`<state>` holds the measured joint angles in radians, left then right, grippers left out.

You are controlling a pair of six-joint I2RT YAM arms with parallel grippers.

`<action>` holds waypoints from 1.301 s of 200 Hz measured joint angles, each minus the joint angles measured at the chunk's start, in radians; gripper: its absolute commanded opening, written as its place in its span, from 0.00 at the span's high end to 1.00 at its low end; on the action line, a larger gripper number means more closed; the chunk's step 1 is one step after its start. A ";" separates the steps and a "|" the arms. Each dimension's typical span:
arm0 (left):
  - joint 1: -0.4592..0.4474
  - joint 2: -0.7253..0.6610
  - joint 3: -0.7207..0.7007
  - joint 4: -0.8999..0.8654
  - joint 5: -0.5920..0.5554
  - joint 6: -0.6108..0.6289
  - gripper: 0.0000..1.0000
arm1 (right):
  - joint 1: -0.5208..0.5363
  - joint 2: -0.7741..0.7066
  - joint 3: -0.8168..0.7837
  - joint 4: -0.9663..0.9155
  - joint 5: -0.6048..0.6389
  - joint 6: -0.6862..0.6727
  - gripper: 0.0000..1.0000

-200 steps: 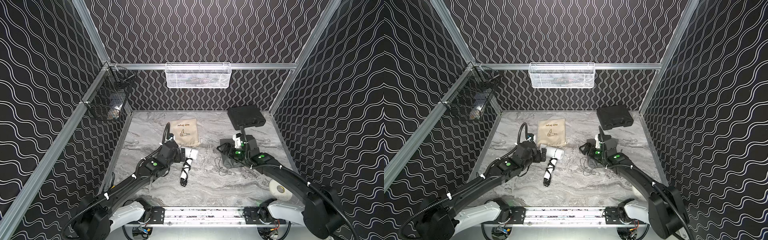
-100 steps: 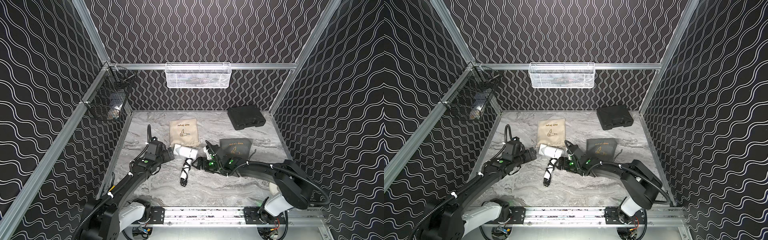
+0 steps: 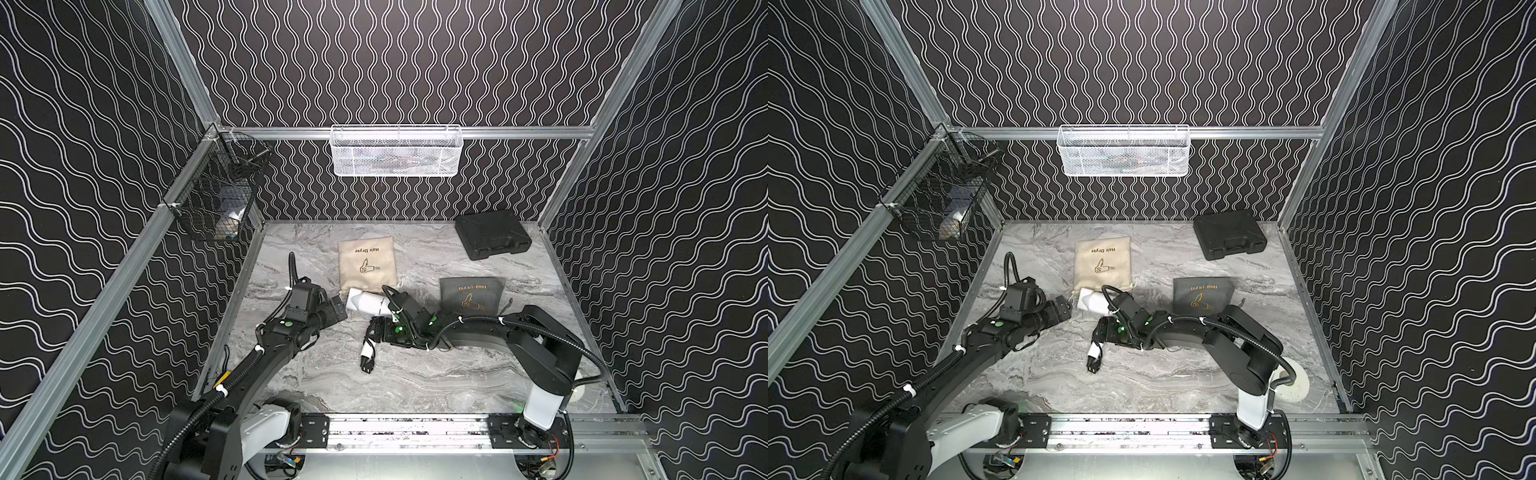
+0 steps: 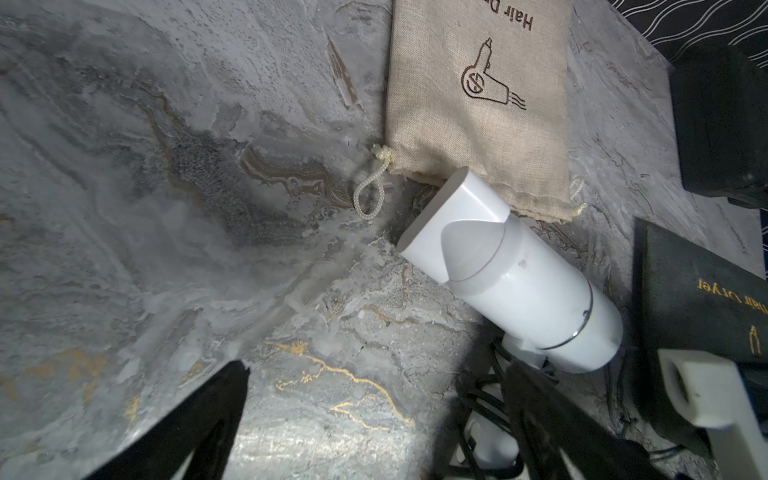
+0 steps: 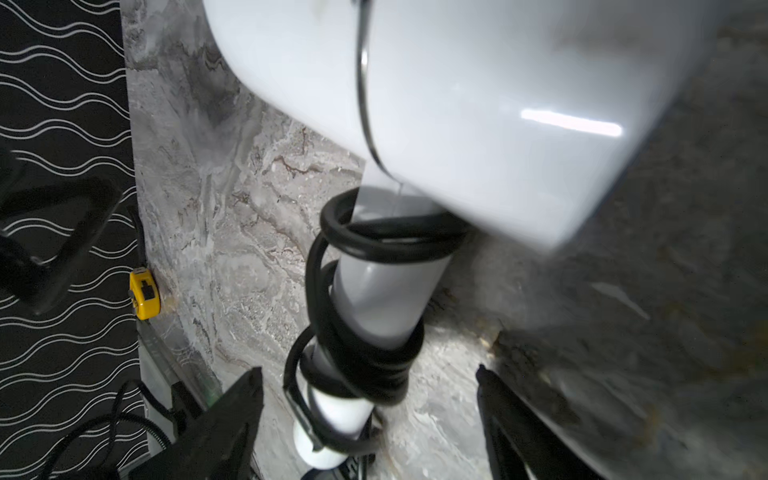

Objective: Pack away hair dryers
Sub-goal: Move the hair dryer to the center of the board.

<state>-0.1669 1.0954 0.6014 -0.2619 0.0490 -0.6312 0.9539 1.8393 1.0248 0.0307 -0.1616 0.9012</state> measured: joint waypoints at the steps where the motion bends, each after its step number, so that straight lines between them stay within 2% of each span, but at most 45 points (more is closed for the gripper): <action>1: 0.000 0.000 0.000 0.000 0.000 0.000 0.01 | 0.000 0.001 0.001 -0.001 0.000 0.000 0.19; 36: 0.001 -0.008 -0.001 0.000 0.011 0.001 0.01 | 0.005 0.045 0.048 -0.031 0.025 0.010 0.21; 67: 0.001 -0.009 -0.001 0.001 0.024 0.001 0.01 | 0.006 0.068 0.070 -0.032 0.032 0.029 0.29; 154: 0.002 -0.006 -0.001 0.010 0.032 0.002 0.01 | 0.013 0.052 0.071 -0.079 0.108 0.075 0.59; 203: 0.002 -0.006 -0.001 0.026 0.048 0.002 0.01 | 0.002 0.001 0.014 -0.080 0.130 0.071 0.61; 260: 0.002 -0.006 -0.001 0.030 0.055 0.005 0.01 | -0.087 -0.106 -0.069 -0.121 0.091 -0.070 0.63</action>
<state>-0.1646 1.0889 0.6003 -0.2321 0.1043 -0.6262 0.8669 1.7329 0.9558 -0.0898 -0.0708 0.8310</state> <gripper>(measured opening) 0.992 0.373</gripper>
